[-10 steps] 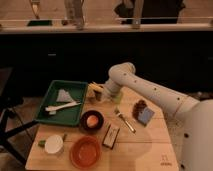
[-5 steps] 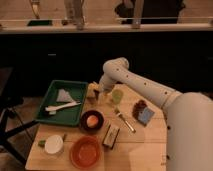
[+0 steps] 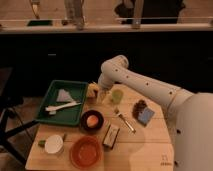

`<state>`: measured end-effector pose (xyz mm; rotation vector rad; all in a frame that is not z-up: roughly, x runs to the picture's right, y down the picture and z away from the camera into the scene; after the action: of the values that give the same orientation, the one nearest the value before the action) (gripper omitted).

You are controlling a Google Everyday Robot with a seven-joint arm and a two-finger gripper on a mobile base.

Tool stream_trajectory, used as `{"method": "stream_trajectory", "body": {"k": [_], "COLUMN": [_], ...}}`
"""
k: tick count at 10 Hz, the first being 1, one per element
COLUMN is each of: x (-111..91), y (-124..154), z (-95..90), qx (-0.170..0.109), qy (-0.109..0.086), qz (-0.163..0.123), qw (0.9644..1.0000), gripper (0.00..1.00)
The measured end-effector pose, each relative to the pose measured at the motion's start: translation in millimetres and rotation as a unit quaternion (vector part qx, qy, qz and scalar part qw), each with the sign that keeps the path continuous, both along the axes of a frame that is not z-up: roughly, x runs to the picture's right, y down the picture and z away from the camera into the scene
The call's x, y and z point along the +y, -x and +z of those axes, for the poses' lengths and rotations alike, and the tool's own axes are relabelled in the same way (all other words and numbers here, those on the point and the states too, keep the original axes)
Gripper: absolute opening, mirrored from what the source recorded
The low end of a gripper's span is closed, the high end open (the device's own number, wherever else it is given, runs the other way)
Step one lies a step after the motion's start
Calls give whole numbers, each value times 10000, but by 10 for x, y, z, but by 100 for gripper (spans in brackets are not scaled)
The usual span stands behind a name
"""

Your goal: Place banana in red bowl

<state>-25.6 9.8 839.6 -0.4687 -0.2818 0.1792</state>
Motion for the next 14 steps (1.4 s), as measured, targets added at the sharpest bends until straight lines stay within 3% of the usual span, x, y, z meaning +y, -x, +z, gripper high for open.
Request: {"method": "stream_trajectory", "body": {"k": [4, 8, 12, 13, 14], "x": [-26, -15, -60, -73, -92], "y": [-119, -232, -254, -249, -232], "z": [222, 415, 594, 610, 638], "qx": [461, 448, 396, 390, 382], "qy": [-73, -16, 89, 97, 109], "qz": [528, 1069, 1265, 1278, 1277], "qw": [9975, 9933, 9911, 9910, 9910], "gripper": [80, 80, 79, 75, 61]}}
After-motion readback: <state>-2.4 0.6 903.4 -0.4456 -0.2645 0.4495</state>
